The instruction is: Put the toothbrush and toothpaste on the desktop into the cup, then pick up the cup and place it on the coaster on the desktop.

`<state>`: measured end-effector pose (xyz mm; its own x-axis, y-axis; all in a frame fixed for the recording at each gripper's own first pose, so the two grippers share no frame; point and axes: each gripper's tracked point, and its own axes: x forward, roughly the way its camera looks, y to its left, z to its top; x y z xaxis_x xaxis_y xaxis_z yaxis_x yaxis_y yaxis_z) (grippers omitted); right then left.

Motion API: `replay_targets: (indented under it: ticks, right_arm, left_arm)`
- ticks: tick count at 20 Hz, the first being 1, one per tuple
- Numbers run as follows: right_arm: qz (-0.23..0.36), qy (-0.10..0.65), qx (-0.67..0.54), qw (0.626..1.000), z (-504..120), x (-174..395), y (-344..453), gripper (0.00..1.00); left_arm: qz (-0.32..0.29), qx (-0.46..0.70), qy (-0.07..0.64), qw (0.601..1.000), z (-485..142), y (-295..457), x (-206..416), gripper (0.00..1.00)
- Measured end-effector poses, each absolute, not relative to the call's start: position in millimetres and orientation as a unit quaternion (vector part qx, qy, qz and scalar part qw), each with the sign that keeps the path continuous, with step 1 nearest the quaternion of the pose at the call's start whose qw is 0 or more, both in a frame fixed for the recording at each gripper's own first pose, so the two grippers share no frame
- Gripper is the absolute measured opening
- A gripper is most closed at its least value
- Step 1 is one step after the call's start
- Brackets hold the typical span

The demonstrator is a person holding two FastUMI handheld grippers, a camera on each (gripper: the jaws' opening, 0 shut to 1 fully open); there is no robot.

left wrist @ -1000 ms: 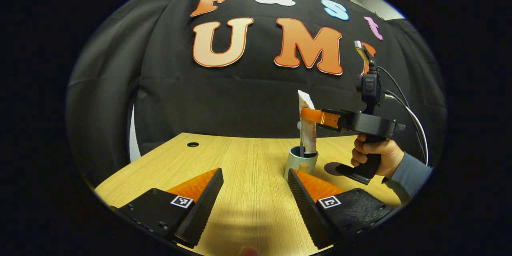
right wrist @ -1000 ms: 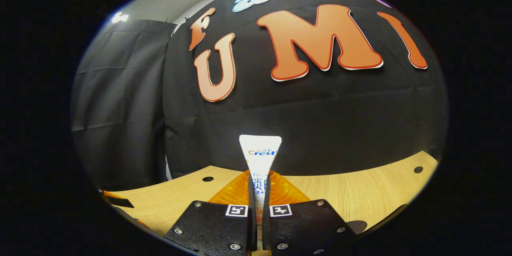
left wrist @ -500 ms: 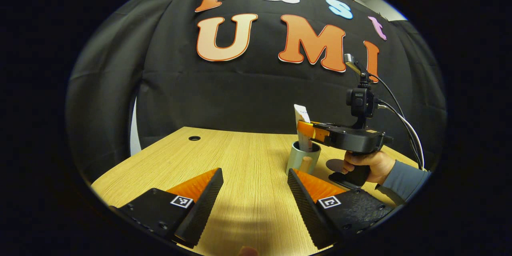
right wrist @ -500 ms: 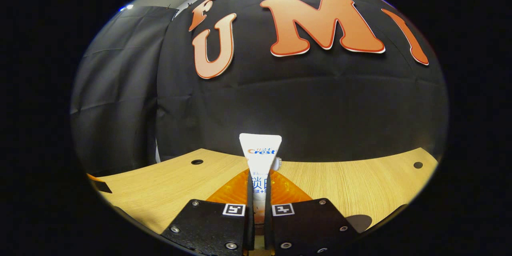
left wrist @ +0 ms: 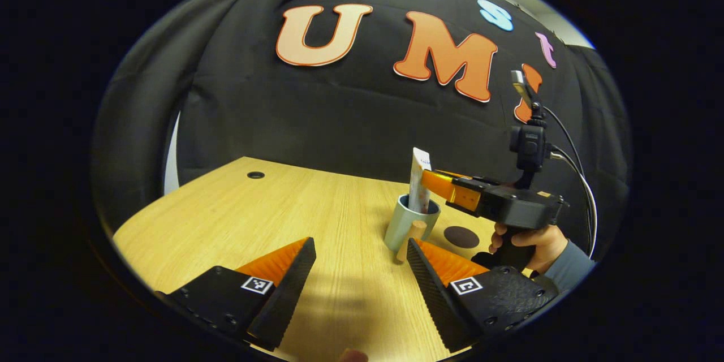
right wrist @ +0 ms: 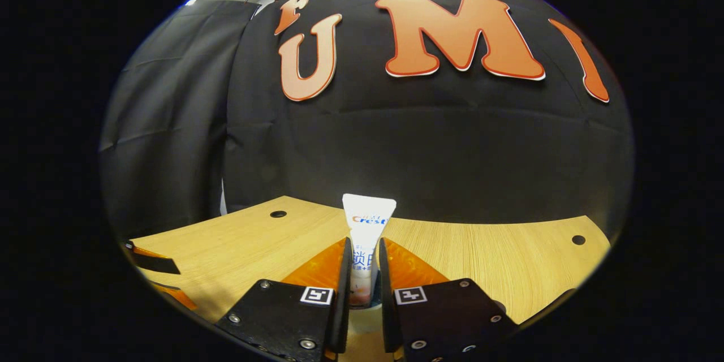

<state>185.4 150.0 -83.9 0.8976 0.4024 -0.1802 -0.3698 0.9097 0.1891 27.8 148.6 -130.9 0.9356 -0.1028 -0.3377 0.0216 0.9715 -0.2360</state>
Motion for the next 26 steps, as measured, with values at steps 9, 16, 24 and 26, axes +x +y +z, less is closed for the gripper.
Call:
replay_targets:
  ticks: [9,16,24,26]
  right_arm:
    - [0.181,0.108,0.068,0.975,-49,151,89,0.67]
    - [0.174,0.085,0.048,0.98,-13,111,46,0.85]
    - [0.169,0.033,0.018,0.985,30,71,15,0.91]
    - [0.163,0.019,0.018,0.986,45,63,4,0.91]
  left_arm:
    - [-0.083,-0.116,0.228,0.963,-128,110,69,0.98]
    - [-0.142,-0.048,0.268,0.952,-116,74,114,0.97]
    - [-0.175,0.008,0.354,0.919,-151,55,134,0.97]
    - [-0.169,0.02,0.38,0.909,-166,52,135,0.97]
